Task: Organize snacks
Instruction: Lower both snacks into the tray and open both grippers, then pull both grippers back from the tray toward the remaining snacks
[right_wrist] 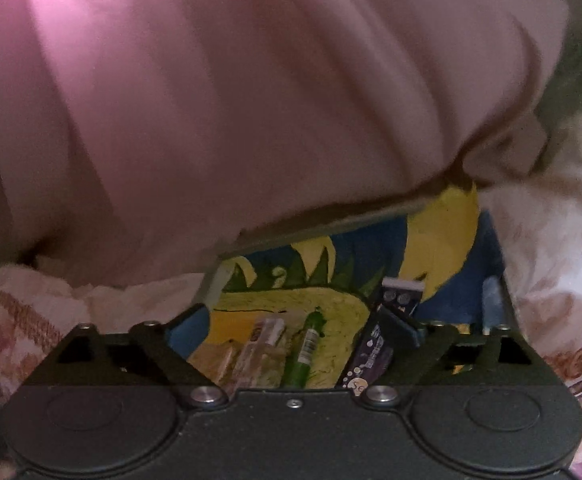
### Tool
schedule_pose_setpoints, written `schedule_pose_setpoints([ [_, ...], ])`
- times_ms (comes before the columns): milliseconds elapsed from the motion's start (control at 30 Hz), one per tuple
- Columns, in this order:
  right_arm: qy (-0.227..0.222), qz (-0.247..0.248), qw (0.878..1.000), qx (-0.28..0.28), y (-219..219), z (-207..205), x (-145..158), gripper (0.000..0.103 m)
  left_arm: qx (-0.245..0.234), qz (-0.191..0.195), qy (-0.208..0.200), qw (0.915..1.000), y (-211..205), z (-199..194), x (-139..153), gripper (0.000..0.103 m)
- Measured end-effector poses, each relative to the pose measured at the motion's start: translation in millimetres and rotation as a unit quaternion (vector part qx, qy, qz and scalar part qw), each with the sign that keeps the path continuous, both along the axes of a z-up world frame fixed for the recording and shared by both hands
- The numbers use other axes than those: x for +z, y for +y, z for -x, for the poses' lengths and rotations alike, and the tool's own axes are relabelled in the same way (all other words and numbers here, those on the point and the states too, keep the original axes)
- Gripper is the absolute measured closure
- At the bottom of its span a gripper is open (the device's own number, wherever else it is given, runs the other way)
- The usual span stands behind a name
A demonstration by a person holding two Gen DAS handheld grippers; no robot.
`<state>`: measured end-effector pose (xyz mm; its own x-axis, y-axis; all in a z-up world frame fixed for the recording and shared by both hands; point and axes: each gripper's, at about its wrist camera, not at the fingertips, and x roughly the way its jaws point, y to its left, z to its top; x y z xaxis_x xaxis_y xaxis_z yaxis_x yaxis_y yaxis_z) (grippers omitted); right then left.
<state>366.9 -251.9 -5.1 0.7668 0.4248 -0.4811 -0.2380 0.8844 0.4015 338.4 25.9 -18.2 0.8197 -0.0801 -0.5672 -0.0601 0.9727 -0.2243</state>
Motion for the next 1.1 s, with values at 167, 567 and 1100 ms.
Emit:
schedule_pose_setpoints([
  [167, -0.067, 0.041, 0.997, 0.006, 3.9, 46.8, 23.6, 0.001, 0.023, -0.004, -0.027, 0.9994, 5.6, 30.2, 22.6, 0.000],
  [567, -0.142, 0.092, 0.986, 0.006, 5.7, 158.7, 43.9, 0.001, 0.037, -0.065, -0.078, 0.9941, -0.9, 139.1, 59.9, 0.000],
  [1100, -0.099, 0.158, 0.981, 0.051, 26.7, 269.1, 20.3, 0.001, 0.072, -0.125, -0.020, 0.9893, -10.8, 263.8, 51.7, 0.000],
])
